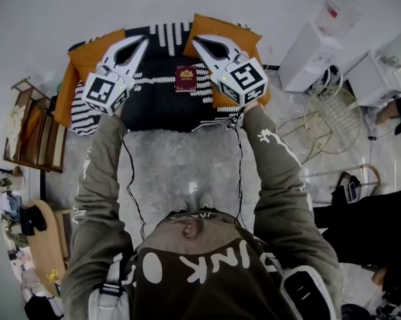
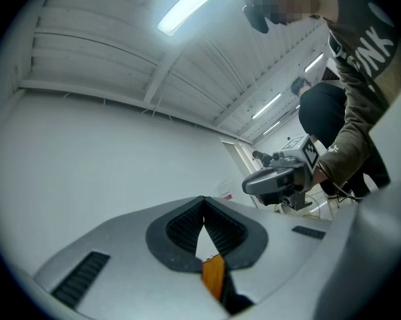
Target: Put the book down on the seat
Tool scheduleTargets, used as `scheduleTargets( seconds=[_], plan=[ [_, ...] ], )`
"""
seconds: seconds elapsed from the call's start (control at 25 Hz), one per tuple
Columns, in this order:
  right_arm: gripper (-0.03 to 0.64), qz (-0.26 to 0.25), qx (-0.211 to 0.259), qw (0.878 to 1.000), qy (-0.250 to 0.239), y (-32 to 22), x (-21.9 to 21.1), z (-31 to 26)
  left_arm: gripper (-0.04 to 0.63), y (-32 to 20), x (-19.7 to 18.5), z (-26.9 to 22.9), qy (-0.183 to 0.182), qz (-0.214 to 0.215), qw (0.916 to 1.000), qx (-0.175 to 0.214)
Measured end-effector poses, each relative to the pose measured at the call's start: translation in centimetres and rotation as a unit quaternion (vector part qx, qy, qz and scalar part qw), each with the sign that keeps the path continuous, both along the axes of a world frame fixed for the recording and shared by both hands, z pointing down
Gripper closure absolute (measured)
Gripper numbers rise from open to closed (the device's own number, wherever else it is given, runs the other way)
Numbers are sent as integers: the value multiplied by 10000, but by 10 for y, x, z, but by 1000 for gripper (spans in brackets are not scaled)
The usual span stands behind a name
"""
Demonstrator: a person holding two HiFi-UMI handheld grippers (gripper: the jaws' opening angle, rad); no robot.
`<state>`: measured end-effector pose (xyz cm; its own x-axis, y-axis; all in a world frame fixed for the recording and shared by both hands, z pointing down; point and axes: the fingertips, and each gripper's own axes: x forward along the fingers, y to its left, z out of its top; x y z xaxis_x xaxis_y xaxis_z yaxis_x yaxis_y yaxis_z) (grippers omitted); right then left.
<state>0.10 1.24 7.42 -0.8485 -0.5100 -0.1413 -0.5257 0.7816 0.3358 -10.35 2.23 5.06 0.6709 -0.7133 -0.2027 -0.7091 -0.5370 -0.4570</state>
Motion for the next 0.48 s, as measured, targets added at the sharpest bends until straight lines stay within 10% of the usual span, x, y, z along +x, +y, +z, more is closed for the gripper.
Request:
scheduleTargets(
  seconds=[0.48],
  plan=[
    [607, 25, 57, 10000, 24, 2, -5, -7, 591, 3, -7, -3, 23, 20, 10000, 5]
  ],
)
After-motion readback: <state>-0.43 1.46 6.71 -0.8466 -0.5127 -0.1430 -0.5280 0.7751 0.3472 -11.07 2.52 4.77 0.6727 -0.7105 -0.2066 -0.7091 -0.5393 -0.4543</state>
